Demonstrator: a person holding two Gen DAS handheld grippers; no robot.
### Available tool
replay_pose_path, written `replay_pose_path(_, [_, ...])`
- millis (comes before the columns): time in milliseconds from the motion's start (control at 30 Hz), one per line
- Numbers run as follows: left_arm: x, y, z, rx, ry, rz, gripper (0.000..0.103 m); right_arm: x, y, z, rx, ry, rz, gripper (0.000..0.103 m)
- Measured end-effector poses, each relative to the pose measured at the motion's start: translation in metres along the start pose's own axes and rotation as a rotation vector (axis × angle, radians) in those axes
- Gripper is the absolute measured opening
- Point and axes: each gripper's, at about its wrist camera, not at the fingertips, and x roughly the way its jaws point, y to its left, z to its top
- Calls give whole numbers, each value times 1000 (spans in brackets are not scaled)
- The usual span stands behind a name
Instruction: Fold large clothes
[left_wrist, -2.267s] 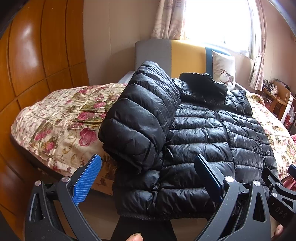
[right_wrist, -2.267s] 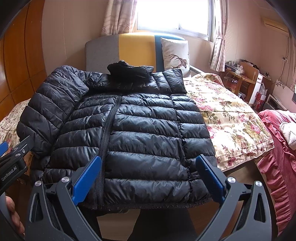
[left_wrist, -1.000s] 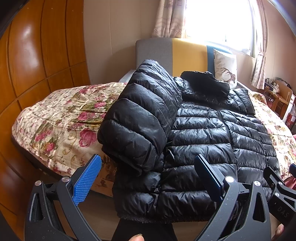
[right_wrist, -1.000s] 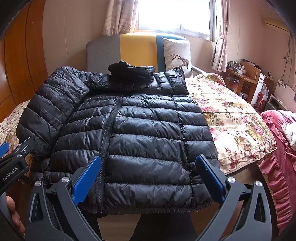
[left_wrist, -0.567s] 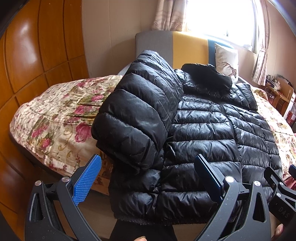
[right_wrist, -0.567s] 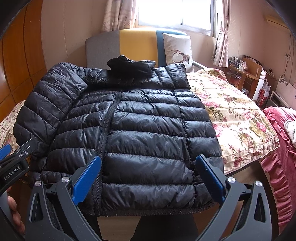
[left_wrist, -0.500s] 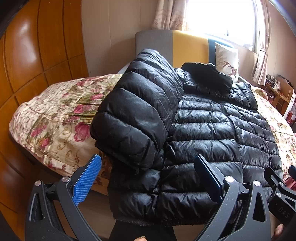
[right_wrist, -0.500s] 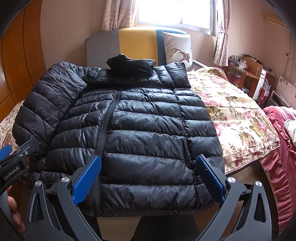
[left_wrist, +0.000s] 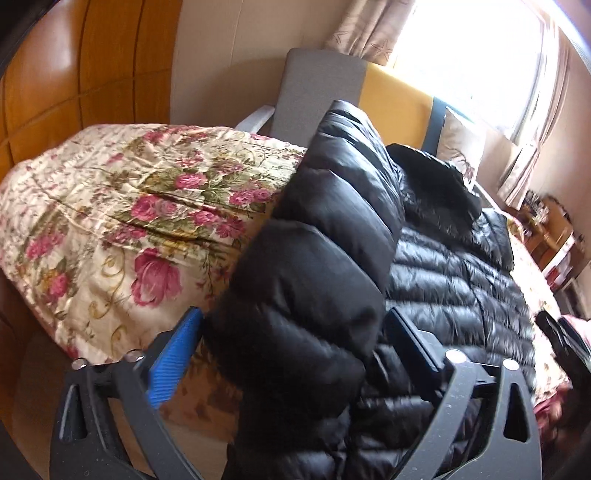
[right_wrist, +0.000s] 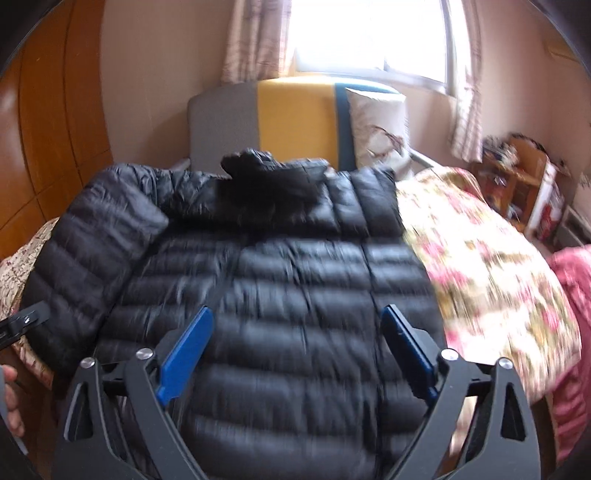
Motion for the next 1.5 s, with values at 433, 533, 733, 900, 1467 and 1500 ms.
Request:
replay_pose_path(433, [20,84,80,-139,-2,-9,14,208,82,82,-403,154,-59,56])
replay_pose_path(533, [25,113,105,-139,-26,108,14,234,76,92,-405,205,-26,19])
replay_pose_path(733, [59,161,143,-187,12,297,14,189,-8,162,-146,18,-12,7])
replay_pose_path(900, [84,180,174,-209,21,410,14,172,-163,228,169,-71,-246,5])
replay_pose_path(1467, [29,154,127,-180,-88,370,92,83,-399,102,752,11,-476,89])
replay_pose_path(1500, [27,147,120,-159,-83,349,92,82,-386,97,706,24,-472,89])
